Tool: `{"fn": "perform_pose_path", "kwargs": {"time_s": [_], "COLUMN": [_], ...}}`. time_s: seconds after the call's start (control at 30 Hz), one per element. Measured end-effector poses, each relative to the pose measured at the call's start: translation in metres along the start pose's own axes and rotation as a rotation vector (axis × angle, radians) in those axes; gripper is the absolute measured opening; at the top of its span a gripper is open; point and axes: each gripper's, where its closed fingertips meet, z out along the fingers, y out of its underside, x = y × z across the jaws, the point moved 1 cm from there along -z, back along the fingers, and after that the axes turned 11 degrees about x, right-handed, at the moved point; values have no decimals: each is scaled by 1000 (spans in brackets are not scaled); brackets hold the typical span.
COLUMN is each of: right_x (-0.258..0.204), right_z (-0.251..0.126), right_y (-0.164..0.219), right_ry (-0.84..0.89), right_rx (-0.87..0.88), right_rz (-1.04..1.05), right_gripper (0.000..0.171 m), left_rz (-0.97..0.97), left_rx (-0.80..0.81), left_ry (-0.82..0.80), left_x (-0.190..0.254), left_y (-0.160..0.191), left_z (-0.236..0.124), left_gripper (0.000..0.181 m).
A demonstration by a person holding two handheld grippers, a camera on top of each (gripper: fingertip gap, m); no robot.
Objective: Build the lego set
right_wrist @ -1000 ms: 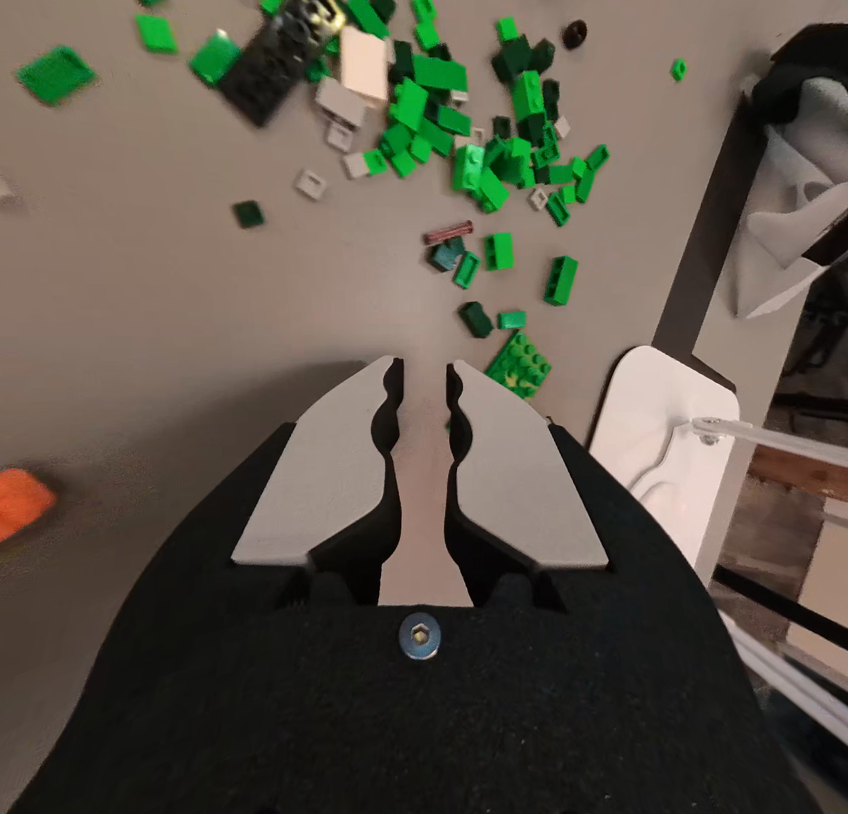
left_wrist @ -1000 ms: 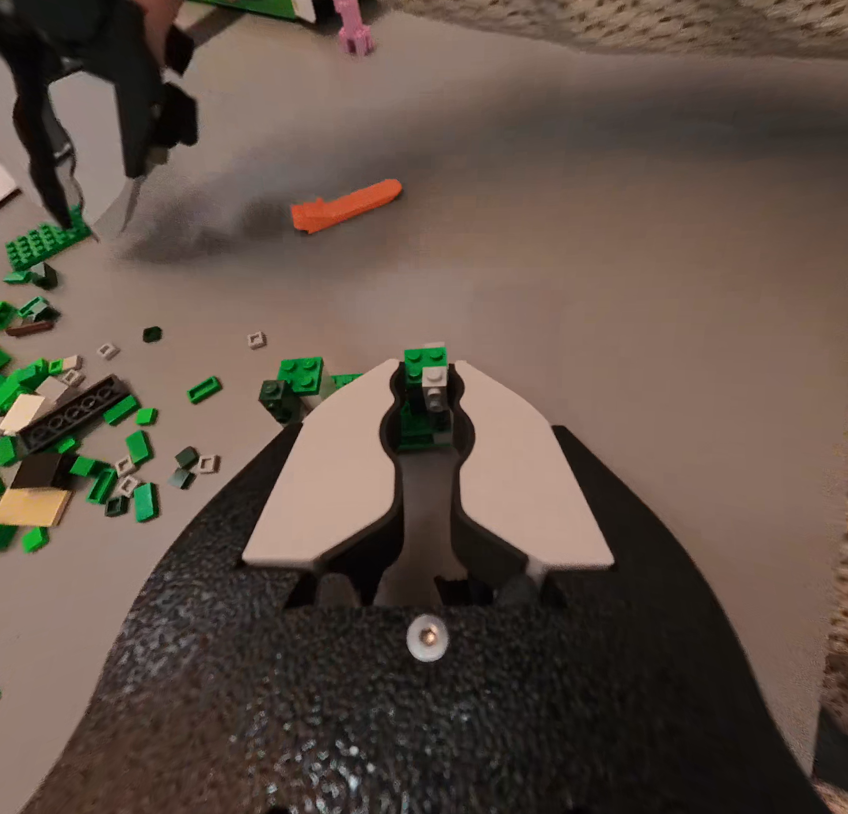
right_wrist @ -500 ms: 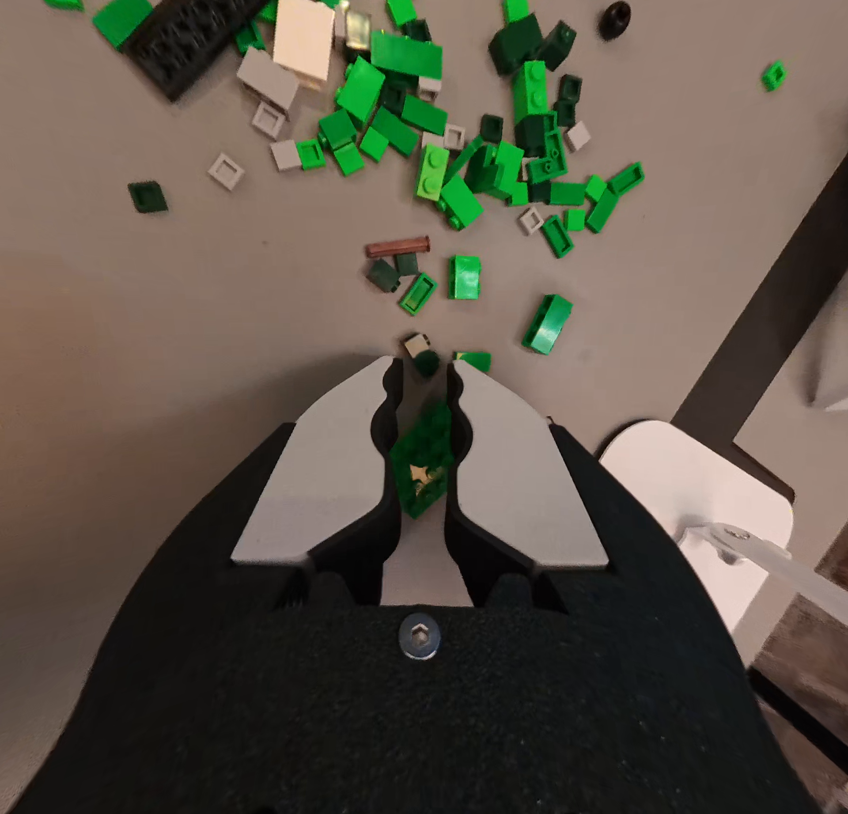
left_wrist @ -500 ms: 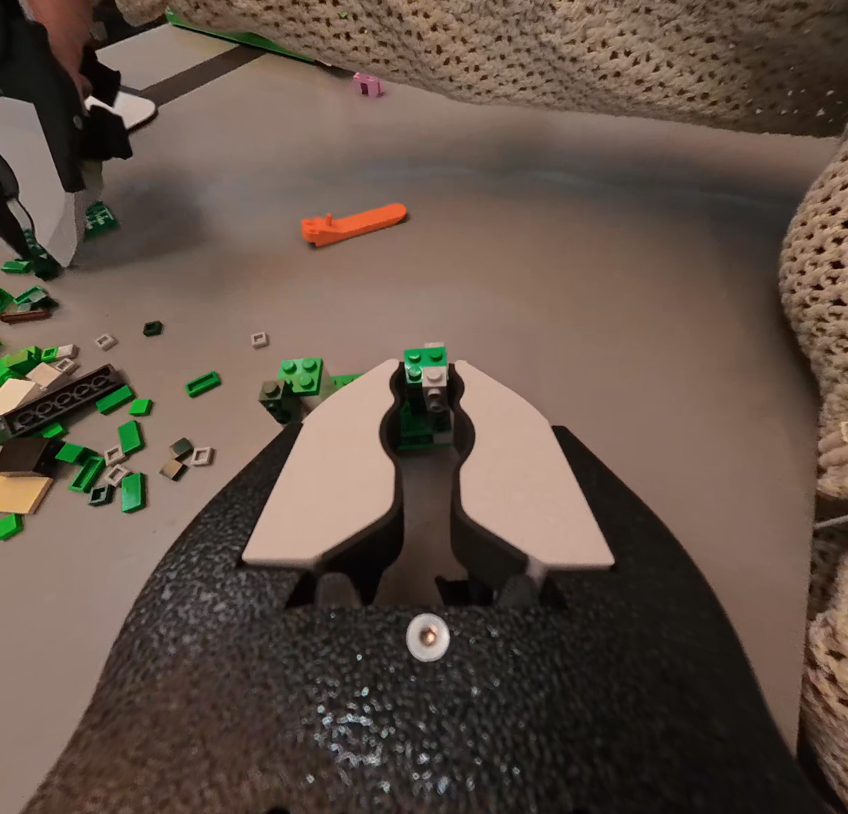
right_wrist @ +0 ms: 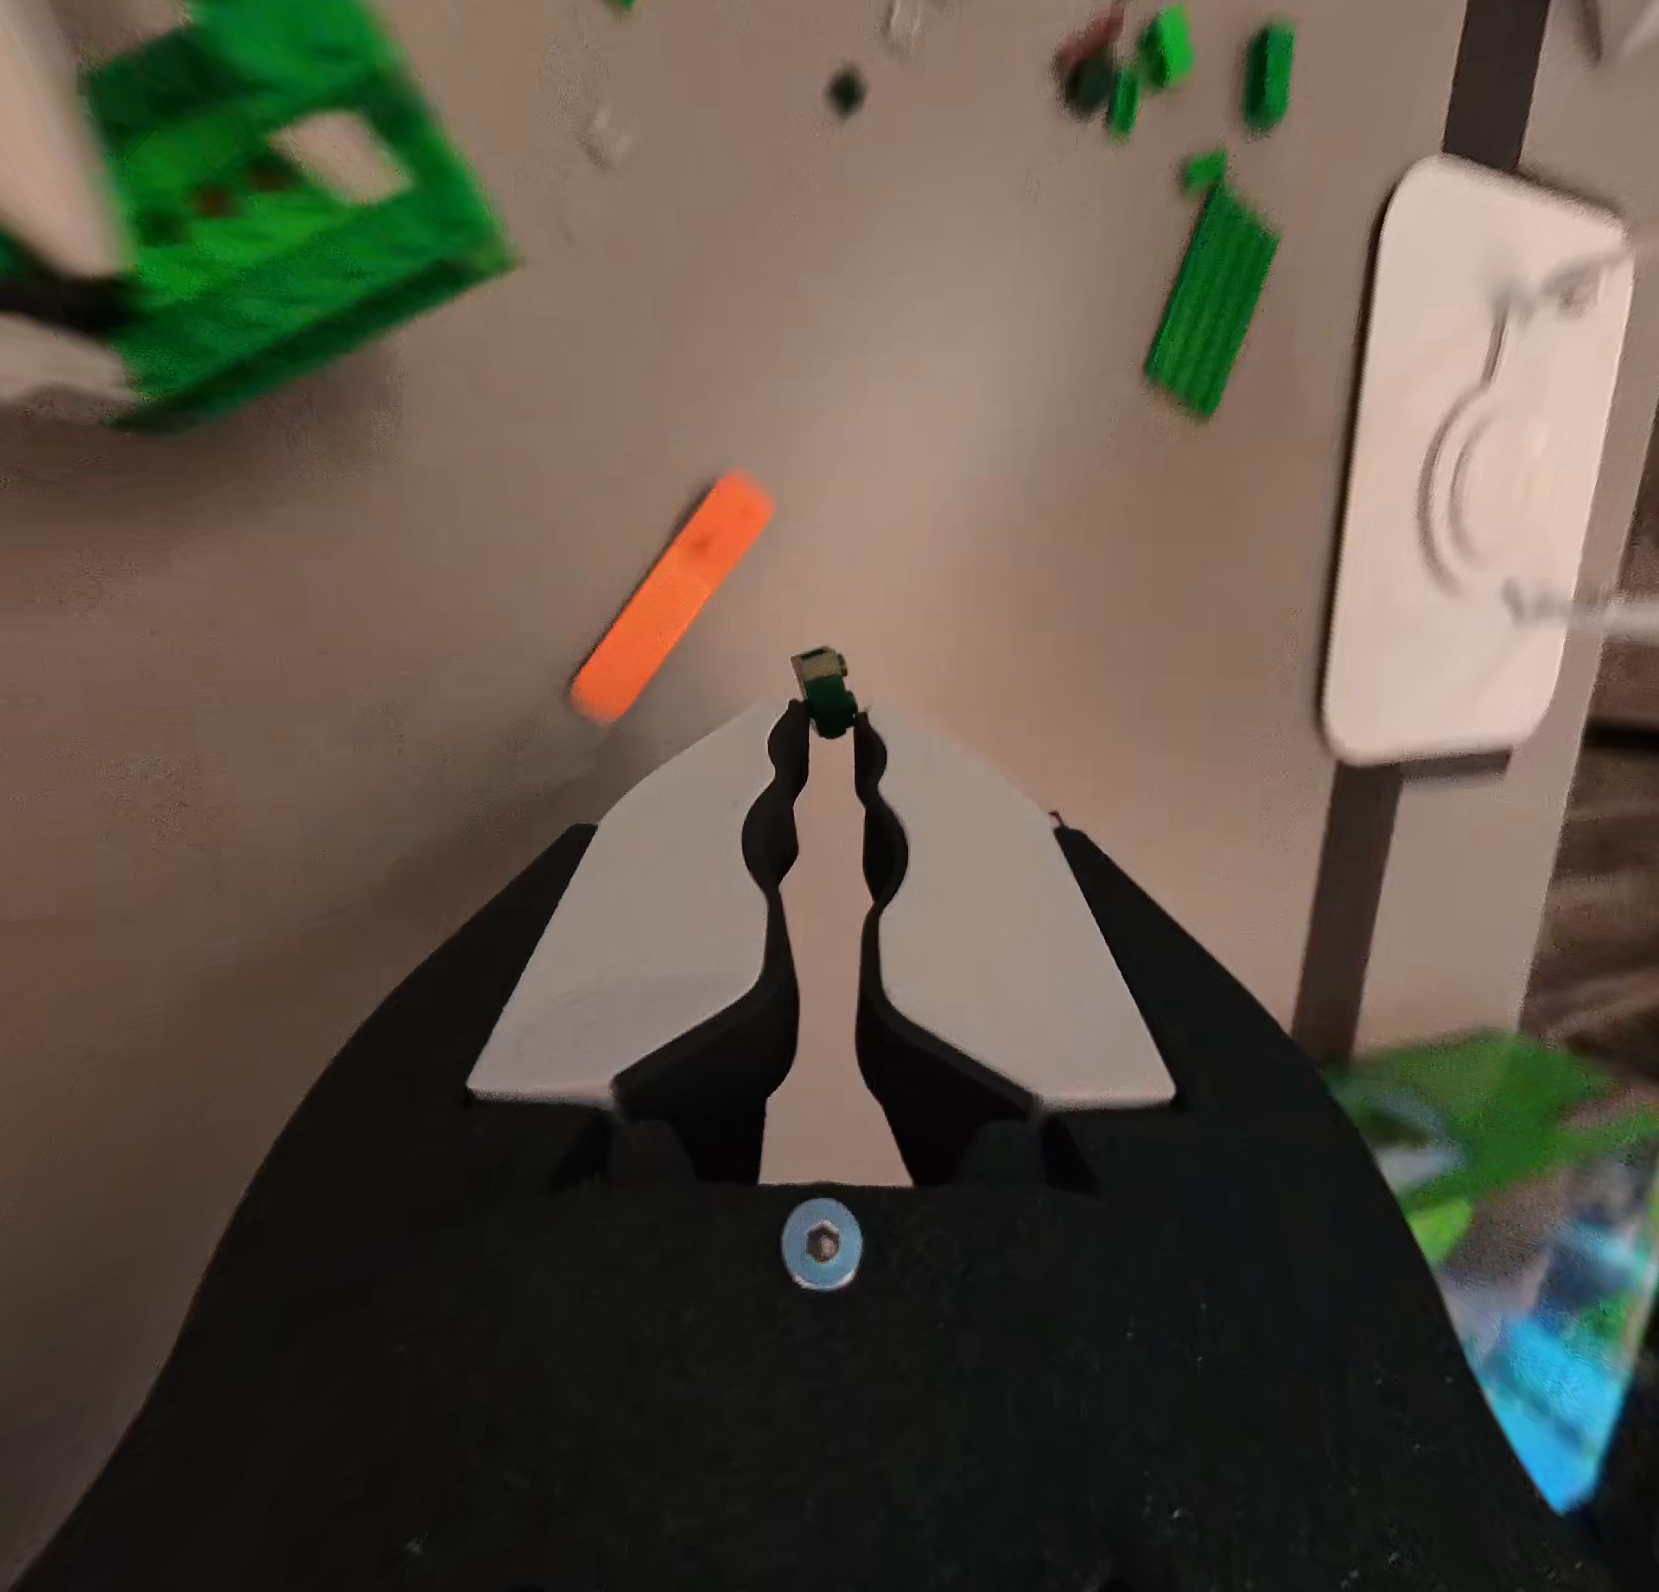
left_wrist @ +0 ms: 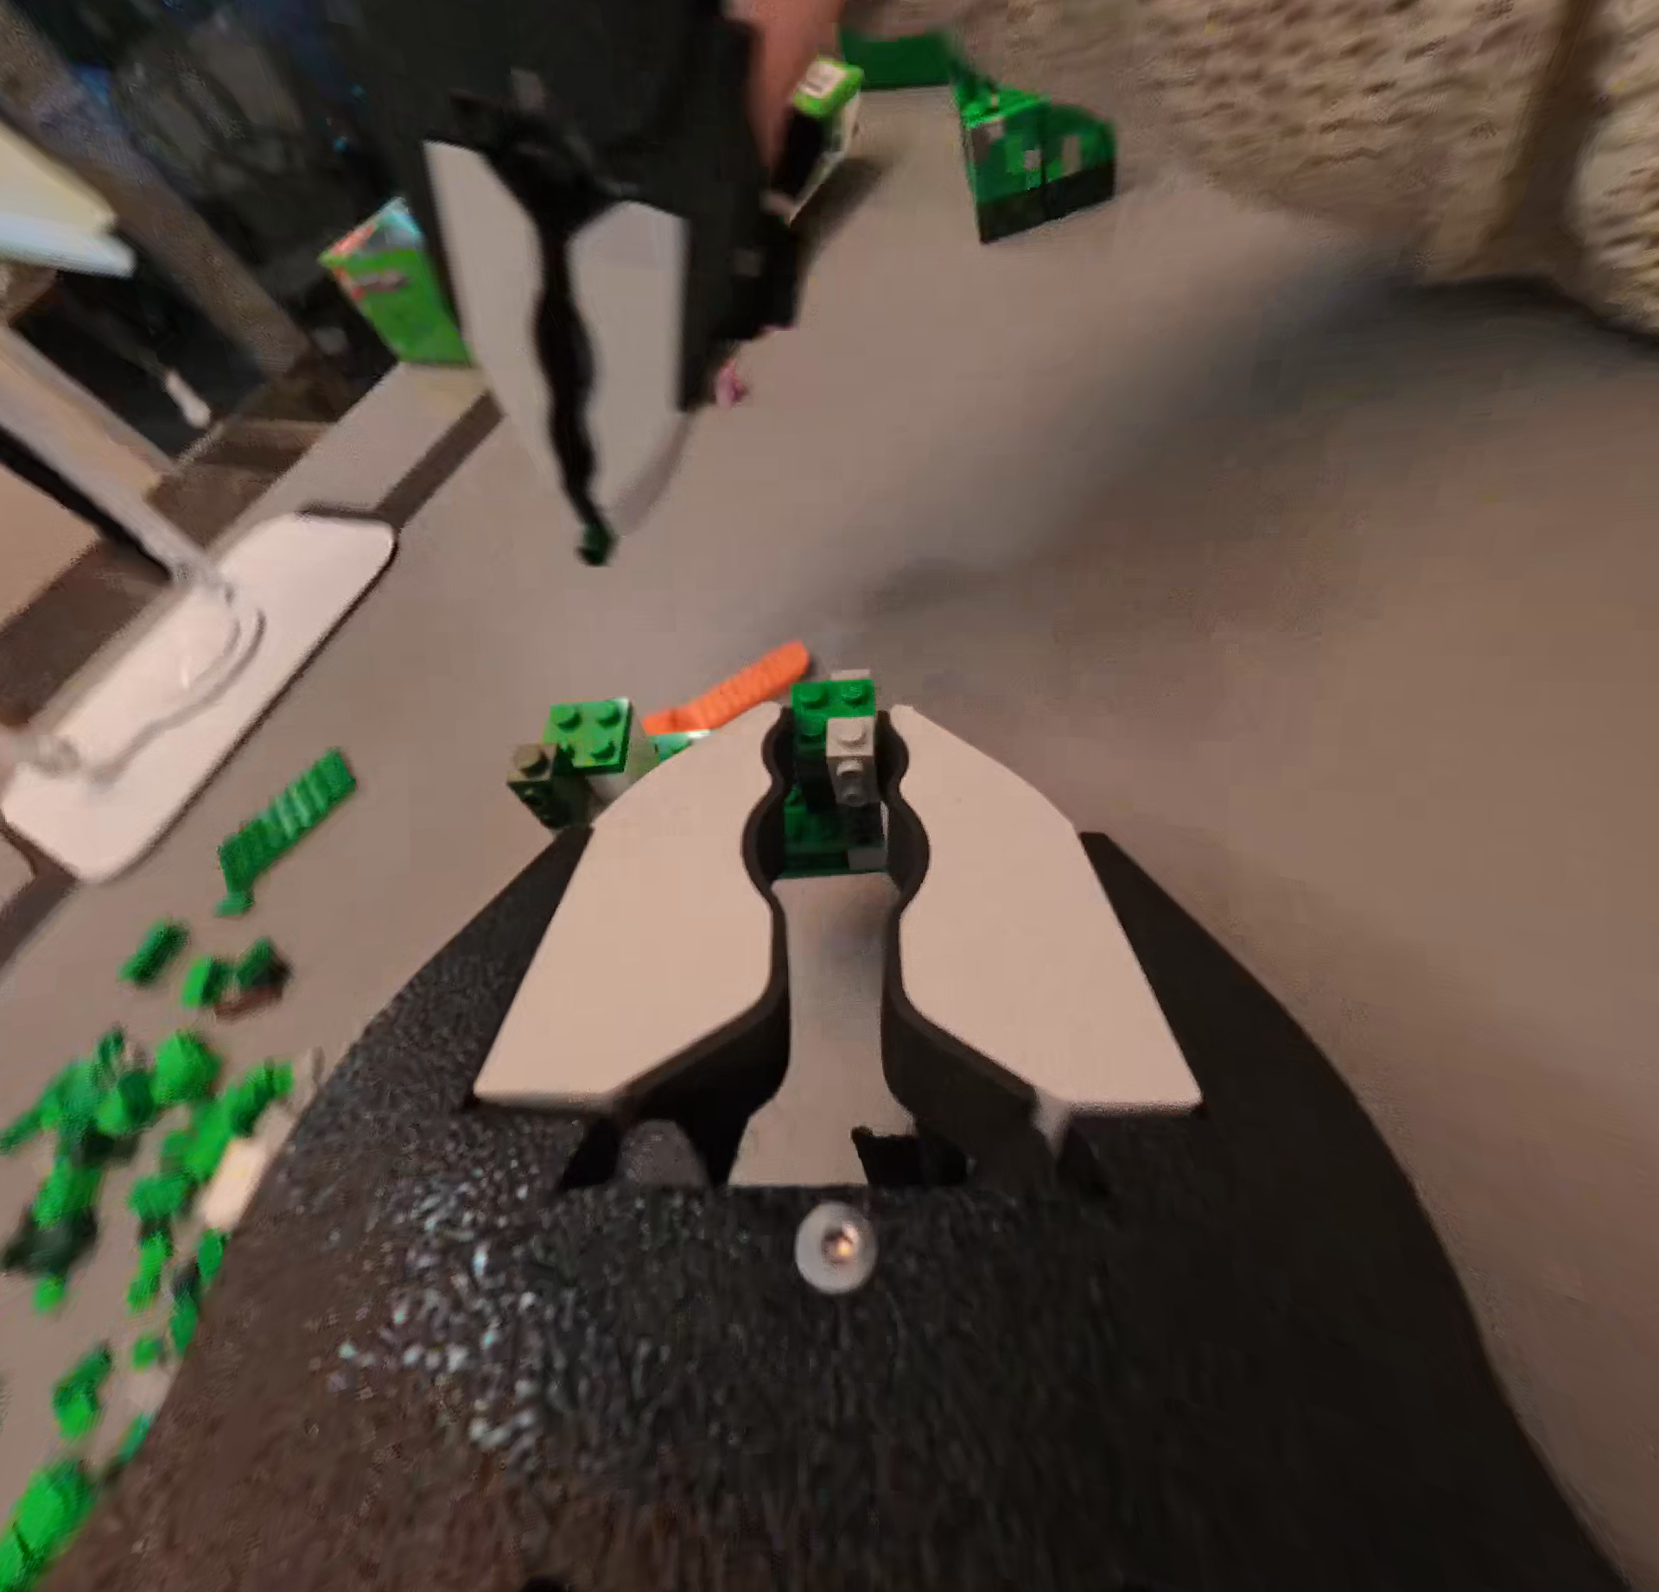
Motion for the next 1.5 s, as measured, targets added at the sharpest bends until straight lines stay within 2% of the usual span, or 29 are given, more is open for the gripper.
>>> {"fn": "perform_pose_path", "kwargs": {"time_s": [0.13, 0.23, 0.3, 0.43, 0.6, 0.73, 0.8, 1.0, 1.1, 1.17, 1.37, 1.43, 1.5], "right_x": [-59, -80, -89, -94, -100, -105, -106, -111, -118, -121, -125, -123, -117], "right_z": [-28, -38, -39, -37, -36, -31, -32, -53, -61, -63, -65, -67, -74], "right_y": [46, 73, 76, 60, 60, 59, 56, 23, 12, 7, 2, 0, -3], "right_ry": [109, 164, 157, 134, 140, 117, 109, 112, 100, 93, 88, 98, 130], "right_rx": [-35, -92, -27, 230, 275, 268, 290, 465, 497, 513, 514, 536, 593], "right_rz": [0, -20, 15, 165, 109, 101, 98, 57, 30, 17, 1, 6, 10], "right_gripper": [9, 9, 9, 9, 9, 9, 9, 9, 9, 9, 9, 9, 10], "left_rz": [119, 41, -17, 24, -15, 9, 98, 415, 691, 789, 875, 825, 666], "left_rx": [-26, -11, -30, -98, -98, -161, -139, 96, 124, 105, 133, 148, 200], "left_ry": [118, 335, 413, 419, 416, 381, 316, 158, 94, 90, 65, 55, 49], "left_x": [8, 34, 45, 51, 52, 51, 45, 45, 50, 55, 62, 60, 55], "left_y": [-2, -4, -2, 9, 11, 23, 19, -29, -35, -31, -34, -37, -43], "left_z": [53, 76, 82, 81, 79, 76, 73, 62, 57, 59, 60, 60, 59], "left_gripper": [17, 17, 17, 17, 18, 53, 61, 41, 31, 25, 11, 10, 10]}}
